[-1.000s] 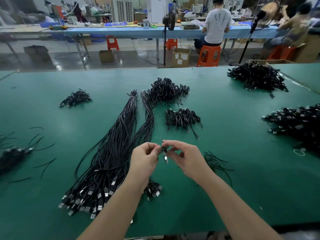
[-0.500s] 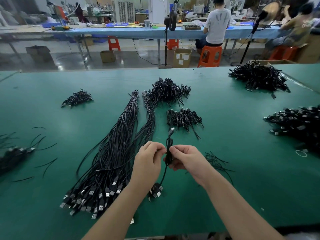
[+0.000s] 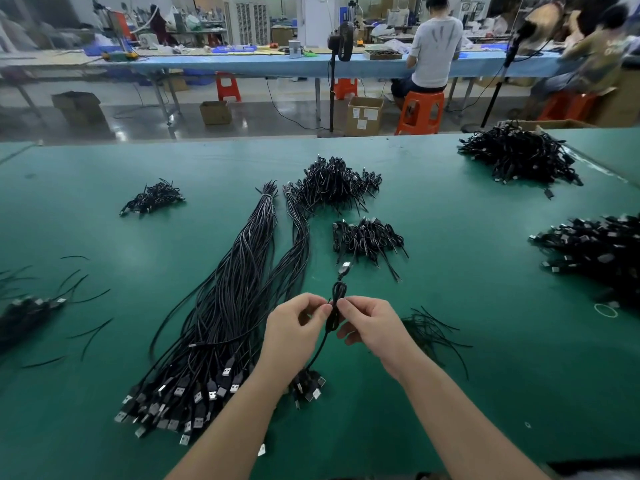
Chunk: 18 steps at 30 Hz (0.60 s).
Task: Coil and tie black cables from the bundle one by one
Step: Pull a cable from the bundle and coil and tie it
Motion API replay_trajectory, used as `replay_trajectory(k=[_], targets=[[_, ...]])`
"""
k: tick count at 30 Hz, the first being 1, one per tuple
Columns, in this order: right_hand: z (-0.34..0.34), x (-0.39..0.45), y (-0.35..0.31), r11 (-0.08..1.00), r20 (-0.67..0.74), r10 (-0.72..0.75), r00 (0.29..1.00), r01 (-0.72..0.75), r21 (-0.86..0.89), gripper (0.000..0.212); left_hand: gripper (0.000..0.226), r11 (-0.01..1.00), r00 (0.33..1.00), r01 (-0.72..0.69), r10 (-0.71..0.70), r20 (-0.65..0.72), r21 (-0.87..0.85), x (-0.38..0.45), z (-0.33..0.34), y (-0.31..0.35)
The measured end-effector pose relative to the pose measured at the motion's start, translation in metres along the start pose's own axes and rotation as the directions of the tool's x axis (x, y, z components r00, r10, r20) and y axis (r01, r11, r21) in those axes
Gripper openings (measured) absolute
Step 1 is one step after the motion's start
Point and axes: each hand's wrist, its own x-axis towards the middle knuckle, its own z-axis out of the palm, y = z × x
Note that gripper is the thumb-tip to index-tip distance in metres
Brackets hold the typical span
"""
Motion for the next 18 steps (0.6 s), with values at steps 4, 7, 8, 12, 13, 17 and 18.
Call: replay_trajectory(k=[4,7,8,12,13,17,18], targets=[[0.007,0.009,0.010,0.999,0.008,0.016,1.000,-0.015,-0.033,0.028,0.012,0.999,0.999,0.022,-0.021,-0.042,0.038,0.007,0.002,-0.009],[0.015,0.021,0.023,0.981,-0.083,-0.013,0.997,-0.004,-0.196,0.041,0.012,0.995,0.994,0.051,-0.043,-0.102,0.084,0.016,0.001,-0.020],[0.016,0.026,0.030,0.919,-0.090,-0.085,0.992,0.043,-0.392,0.044,0.011,0.994,0.990,0.064,-0.052,-0.130,0.091,0.021,0.000,-0.023],[0.019,0.042,0.061,0.375,0.126,-0.306,0.944,0.241,-0.895,0.051,0.011,0.990,0.979,0.093,-0.071,-0.190,0.109,0.049,0.000,-0.033],[0.021,0.045,0.070,0.303,0.172,-0.282,0.944,0.257,-0.918,0.052,0.009,0.987,0.978,0.091,-0.065,-0.197,0.129,0.057,0.002,-0.034],[0.024,0.050,0.091,0.235,0.187,-0.287,0.940,0.258,-0.937,0.051,0.007,0.981,0.976,0.075,-0.035,-0.214,0.179,0.095,0.018,-0.034],[0.023,0.049,0.094,0.250,0.164,-0.337,0.927,0.256,-0.934,0.049,0.008,0.981,0.976,0.075,-0.035,-0.214,0.181,0.106,0.024,-0.033]])
